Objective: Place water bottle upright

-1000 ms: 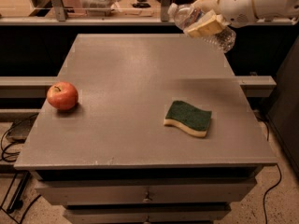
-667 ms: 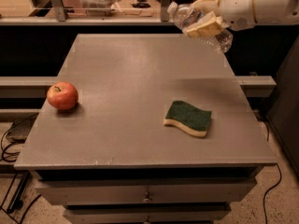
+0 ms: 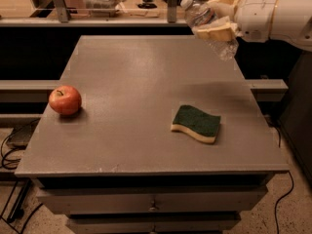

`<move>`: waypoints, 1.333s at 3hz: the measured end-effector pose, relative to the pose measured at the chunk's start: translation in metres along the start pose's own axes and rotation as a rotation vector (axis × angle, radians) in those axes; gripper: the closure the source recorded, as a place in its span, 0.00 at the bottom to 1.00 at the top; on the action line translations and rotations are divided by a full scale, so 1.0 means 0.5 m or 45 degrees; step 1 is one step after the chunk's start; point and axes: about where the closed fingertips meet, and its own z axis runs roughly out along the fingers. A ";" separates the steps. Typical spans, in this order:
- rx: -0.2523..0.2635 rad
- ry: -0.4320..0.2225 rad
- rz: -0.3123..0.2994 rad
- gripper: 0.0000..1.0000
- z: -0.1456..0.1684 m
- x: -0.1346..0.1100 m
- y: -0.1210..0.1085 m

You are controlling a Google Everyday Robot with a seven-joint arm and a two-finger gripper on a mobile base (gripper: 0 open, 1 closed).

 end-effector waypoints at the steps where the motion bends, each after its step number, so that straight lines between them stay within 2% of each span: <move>1: 0.081 -0.095 0.055 1.00 -0.023 0.008 -0.002; 2: 0.125 -0.129 0.075 1.00 -0.039 0.014 -0.005; 3: 0.127 -0.129 0.075 1.00 -0.040 0.013 -0.005; 4: 0.182 -0.173 0.119 1.00 -0.044 0.023 -0.004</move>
Offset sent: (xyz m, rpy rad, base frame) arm -0.0078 -0.0377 -0.0021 0.1959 -0.0395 -0.0664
